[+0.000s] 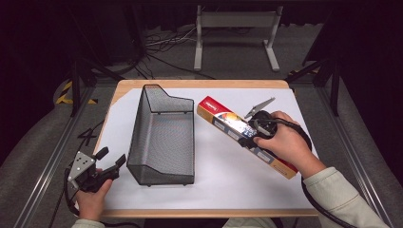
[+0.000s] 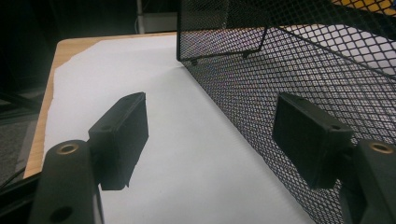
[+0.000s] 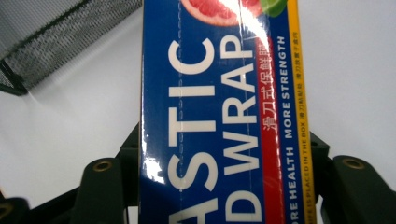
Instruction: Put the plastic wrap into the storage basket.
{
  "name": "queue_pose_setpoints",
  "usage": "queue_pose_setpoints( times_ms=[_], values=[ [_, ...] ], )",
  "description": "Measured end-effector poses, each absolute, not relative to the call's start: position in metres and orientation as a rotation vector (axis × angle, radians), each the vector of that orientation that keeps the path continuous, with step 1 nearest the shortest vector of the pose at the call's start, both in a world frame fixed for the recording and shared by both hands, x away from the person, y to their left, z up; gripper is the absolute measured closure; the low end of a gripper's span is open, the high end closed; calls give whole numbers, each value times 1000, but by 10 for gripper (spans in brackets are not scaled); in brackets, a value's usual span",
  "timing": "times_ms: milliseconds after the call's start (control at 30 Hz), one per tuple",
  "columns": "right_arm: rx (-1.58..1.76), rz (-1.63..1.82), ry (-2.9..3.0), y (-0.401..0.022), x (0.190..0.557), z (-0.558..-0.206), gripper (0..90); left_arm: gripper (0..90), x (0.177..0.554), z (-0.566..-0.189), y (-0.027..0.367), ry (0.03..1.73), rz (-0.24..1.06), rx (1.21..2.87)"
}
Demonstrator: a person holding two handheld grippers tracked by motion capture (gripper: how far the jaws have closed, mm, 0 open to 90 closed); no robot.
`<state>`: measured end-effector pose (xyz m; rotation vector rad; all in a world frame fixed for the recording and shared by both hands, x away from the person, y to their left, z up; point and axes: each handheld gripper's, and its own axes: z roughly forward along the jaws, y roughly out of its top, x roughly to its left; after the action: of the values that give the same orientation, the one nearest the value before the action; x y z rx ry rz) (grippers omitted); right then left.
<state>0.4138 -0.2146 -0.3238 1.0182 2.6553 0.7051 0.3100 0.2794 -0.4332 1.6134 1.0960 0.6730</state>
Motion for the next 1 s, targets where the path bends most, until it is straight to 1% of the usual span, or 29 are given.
queue_pose_setpoints(
  times_ms=[433, 600, 1000],
  values=[
    [1146, 709, 2609, -171, 416, -303, 403, 278, 307, -435, 282, 1103, 671, 1620],
    [1242, 751, 2583, -146, 415, -293, 403, 278, 305, -435, 283, 1112, 672, 1611],
    [1318, 733, 2573, -92, 410, -291, 405, 279, 307, -436, 283, 1110, 669, 1606]
  ],
)
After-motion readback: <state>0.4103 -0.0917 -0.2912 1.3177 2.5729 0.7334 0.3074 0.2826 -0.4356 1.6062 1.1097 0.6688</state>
